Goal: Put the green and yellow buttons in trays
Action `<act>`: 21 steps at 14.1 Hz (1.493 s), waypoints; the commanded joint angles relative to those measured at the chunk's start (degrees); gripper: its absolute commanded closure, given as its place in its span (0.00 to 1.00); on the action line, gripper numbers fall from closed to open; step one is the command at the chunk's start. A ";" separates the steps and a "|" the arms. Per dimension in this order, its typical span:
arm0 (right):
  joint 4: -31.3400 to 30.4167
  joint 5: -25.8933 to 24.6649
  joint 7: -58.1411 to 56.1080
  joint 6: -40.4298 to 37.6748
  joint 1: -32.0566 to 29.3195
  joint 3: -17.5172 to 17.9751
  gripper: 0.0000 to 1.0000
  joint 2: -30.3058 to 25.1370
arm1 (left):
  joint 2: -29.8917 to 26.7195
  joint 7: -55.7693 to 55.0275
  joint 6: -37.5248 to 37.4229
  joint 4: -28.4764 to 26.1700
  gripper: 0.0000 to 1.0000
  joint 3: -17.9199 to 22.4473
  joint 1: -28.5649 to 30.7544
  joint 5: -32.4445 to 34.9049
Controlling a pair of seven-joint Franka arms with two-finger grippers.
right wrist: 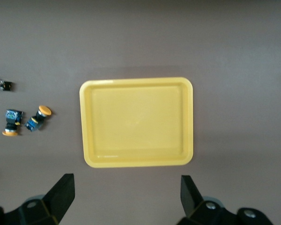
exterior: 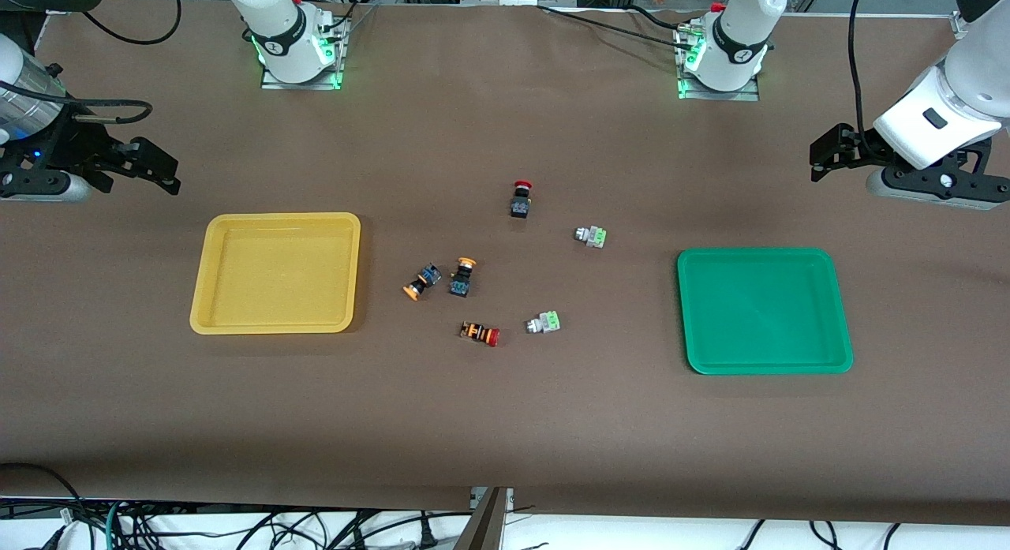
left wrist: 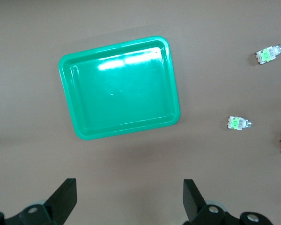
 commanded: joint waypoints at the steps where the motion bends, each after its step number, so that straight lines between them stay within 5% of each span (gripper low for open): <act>1: 0.68 0.45 -1.12 0.52 0.05 0.02 0.00 0.13 | 0.94 0.09 -1.88 2.23 0.00 -0.31 -0.09 1.16; 14: 0.41 -0.09 -5.16 1.31 -0.21 -0.16 0.00 0.74 | 1.64 -1.05 -3.20 2.14 0.00 -0.31 -0.26 1.07; 21: 3.40 -0.78 -4.55 1.92 0.14 0.02 0.00 8.10 | 1.64 -0.61 -3.29 2.23 0.00 -0.31 -0.70 1.25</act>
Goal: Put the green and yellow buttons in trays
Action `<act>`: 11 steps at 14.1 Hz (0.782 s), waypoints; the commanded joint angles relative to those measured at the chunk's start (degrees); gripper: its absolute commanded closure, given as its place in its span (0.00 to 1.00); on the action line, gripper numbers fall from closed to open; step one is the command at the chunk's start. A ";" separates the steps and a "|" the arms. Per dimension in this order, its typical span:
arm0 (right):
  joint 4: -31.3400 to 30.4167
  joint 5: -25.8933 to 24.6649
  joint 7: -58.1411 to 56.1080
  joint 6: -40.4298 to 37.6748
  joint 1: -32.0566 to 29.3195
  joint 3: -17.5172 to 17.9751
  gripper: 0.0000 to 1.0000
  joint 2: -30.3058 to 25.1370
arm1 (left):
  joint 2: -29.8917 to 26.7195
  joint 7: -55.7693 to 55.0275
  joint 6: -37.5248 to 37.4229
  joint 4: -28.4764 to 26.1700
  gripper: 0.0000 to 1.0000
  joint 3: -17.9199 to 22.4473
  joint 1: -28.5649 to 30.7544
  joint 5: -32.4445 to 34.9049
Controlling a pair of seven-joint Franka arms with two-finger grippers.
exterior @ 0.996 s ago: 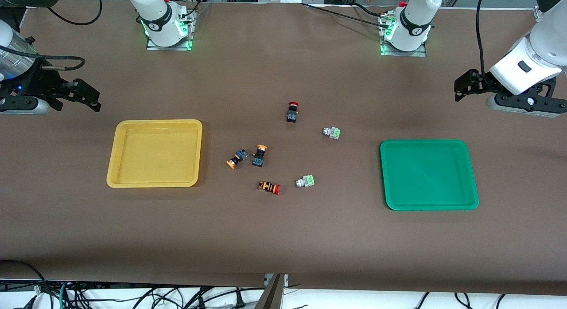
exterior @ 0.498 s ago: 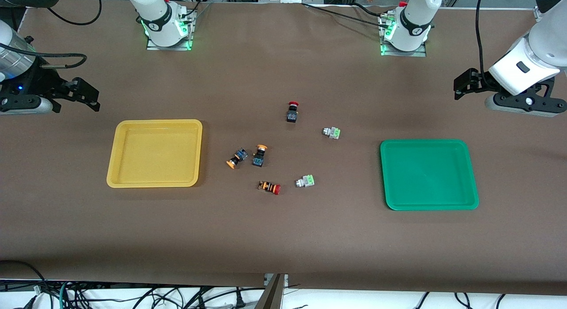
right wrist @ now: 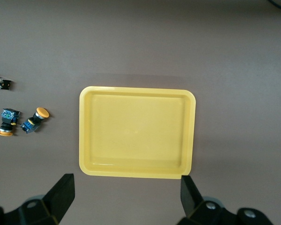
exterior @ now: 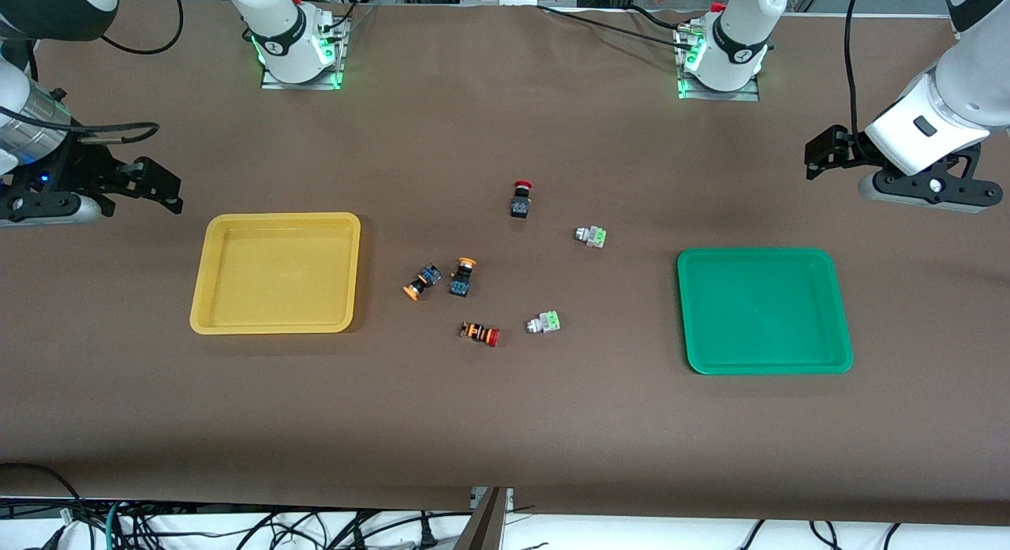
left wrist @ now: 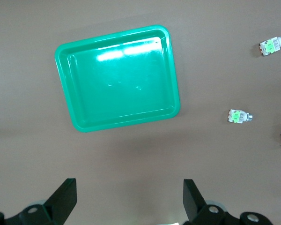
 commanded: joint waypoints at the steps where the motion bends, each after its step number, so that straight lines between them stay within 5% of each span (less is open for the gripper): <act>1: 1.68 0.42 -0.76 0.17 -0.18 -0.03 0.00 5.58 | 0.93 -0.03 -1.56 2.08 0.00 -0.28 -0.47 1.16; 7: 1.86 -1.32 -0.76 0.44 0.17 0.06 0.00 5.52 | 0.93 -2.48 -2.00 1.99 0.00 -0.10 0.06 0.99; 11: 3.78 -2.73 -0.85 0.00 0.17 0.06 0.00 5.08 | 1.72 -16.94 -3.49 1.38 0.00 -0.28 -0.73 -3.12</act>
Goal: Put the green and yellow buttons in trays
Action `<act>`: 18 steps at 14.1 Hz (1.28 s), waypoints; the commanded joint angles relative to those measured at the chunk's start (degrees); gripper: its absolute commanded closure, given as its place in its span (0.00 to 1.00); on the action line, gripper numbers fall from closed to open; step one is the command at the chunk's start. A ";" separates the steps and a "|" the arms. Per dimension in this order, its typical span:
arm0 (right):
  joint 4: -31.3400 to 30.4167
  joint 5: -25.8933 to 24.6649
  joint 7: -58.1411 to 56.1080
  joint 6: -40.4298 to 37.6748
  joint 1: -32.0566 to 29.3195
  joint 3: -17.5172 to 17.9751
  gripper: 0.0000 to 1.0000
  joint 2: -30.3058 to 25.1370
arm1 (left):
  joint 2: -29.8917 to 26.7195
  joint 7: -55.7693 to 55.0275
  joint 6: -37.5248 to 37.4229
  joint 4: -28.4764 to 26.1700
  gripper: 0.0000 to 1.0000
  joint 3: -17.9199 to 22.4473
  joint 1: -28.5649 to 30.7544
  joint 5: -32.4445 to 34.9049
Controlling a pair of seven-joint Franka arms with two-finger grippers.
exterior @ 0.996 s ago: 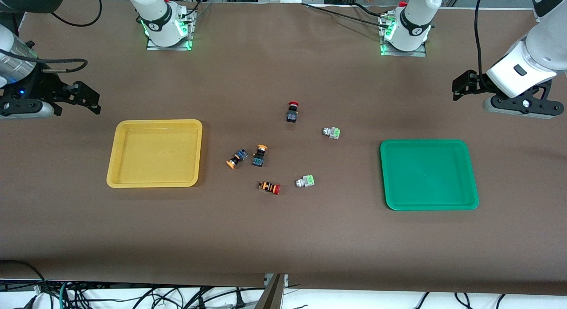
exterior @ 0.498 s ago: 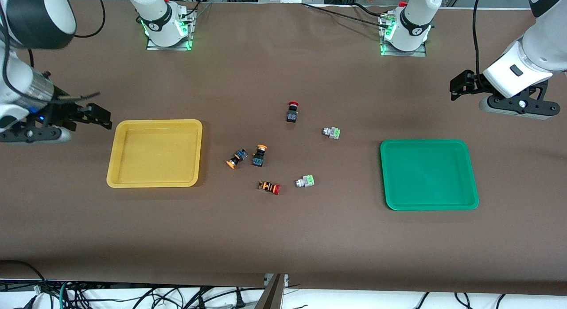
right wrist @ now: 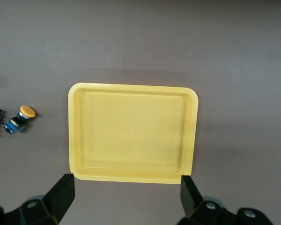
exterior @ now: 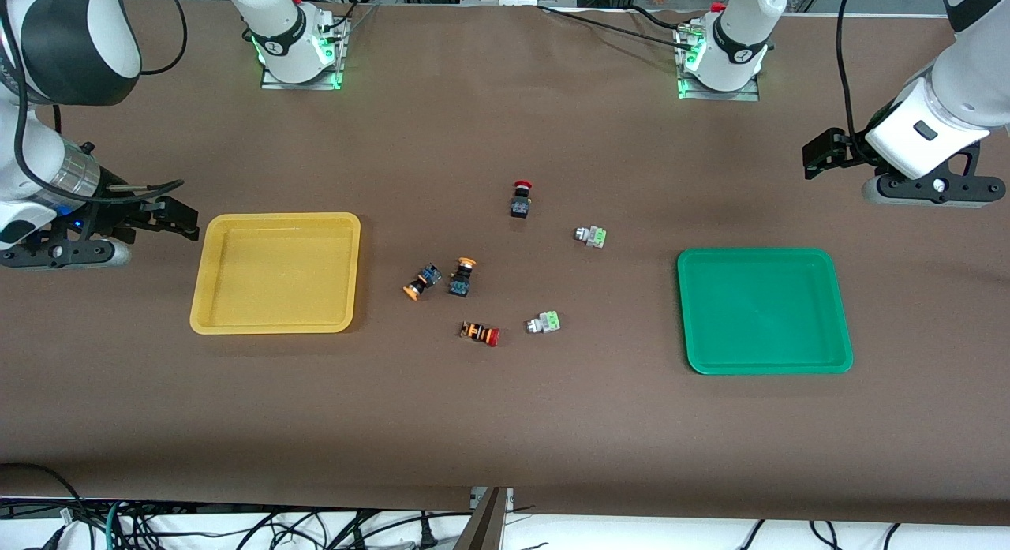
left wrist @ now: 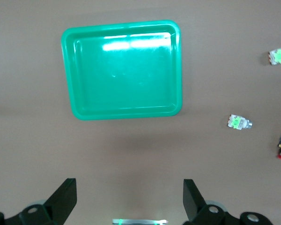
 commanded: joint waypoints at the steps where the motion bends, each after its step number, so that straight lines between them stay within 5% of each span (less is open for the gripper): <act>1: 2.81 -0.89 -0.76 -1.05 0.12 -0.03 0.00 -0.52 | 3.11 -12.41 -1.56 1.71 0.00 -0.23 -0.59 -4.97; 7: 3.44 -0.62 0.82 -1.40 0.82 0.58 0.00 -0.52 | 16.55 -26.42 7.47 1.01 0.00 -0.23 -4.36 -12.89; 11: 2.39 -0.62 16.51 -1.32 6.08 0.59 0.00 0.27 | 22.97 -37.92 15.47 0.57 0.00 -0.23 -10.34 -15.44; 18: -4.53 -0.62 46.84 10.69 18.12 0.67 0.01 4.40 | 26.41 -48.93 41.82 -16.38 0.00 -0.14 -20.10 -19.67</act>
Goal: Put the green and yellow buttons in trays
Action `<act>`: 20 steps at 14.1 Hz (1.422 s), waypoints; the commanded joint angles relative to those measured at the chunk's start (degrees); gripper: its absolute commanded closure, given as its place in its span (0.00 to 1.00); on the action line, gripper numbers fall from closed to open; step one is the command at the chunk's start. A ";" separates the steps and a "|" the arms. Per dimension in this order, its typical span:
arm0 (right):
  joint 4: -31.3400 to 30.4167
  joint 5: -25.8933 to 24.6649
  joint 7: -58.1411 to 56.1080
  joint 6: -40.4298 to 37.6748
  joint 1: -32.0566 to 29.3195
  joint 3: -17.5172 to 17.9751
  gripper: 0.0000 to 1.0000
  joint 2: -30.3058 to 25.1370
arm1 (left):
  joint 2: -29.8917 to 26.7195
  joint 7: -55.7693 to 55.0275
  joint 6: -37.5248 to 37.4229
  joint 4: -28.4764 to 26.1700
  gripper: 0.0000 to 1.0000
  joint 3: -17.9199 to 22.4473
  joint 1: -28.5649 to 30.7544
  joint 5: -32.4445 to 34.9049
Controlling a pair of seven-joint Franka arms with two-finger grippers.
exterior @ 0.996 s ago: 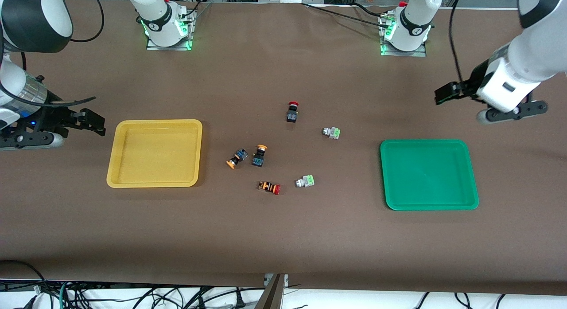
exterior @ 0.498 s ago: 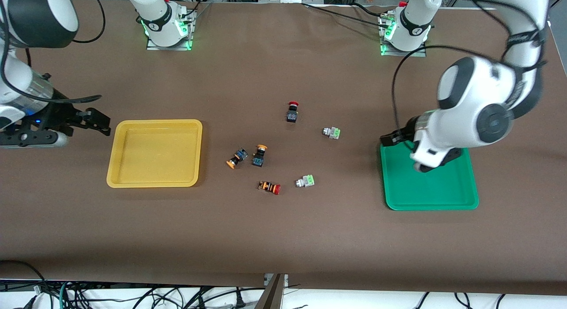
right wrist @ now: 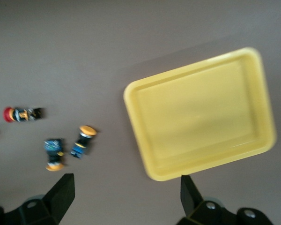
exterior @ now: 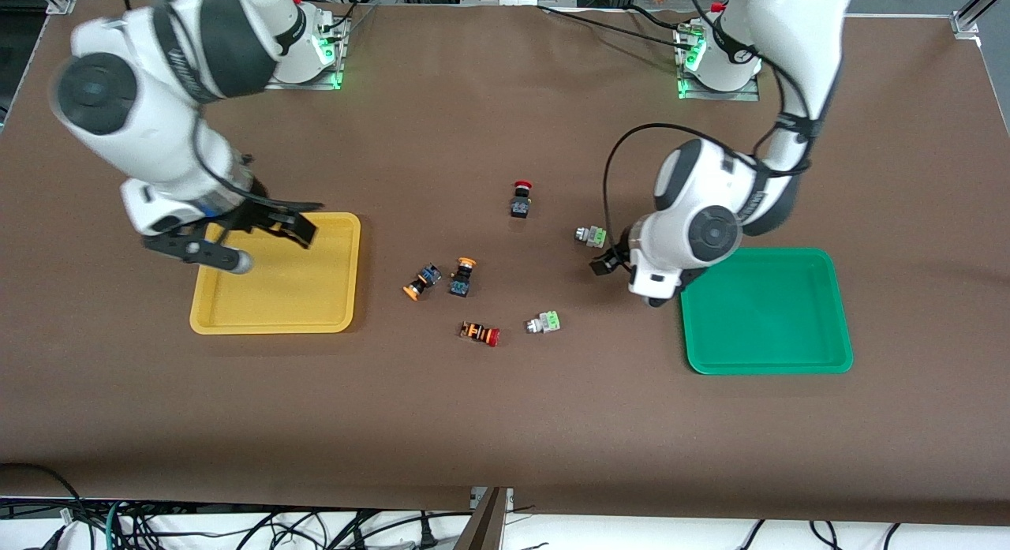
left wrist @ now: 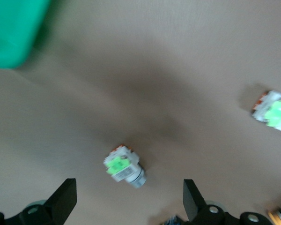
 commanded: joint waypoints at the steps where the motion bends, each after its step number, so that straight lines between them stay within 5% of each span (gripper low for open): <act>1: -6.80 -0.42 12.20 9.21 3.33 -0.36 0.01 -0.21 | 0.26 -1.99 7.68 -5.13 0.00 0.80 -2.72 -1.41; 9: -10.78 -2.88 33.32 24.00 8.96 -0.45 0.05 9.71 | 3.69 -6.90 7.96 -5.92 0.00 0.71 -4.39 -1.32; 15: -10.52 -11.59 43.09 32.70 10.99 -0.71 0.05 18.59 | 4.05 -7.97 11.12 -7.94 0.08 0.71 -5.80 -1.59; 18: -10.52 -11.59 43.09 34.47 11.08 -0.98 0.01 20.27 | 4.05 -7.97 11.13 -8.47 0.28 0.71 -5.80 -1.59; 20: -10.43 -11.59 43.18 34.65 11.08 -1.07 0.01 20.54 | 3.96 -7.97 11.13 -8.29 0.68 0.71 -5.71 -1.59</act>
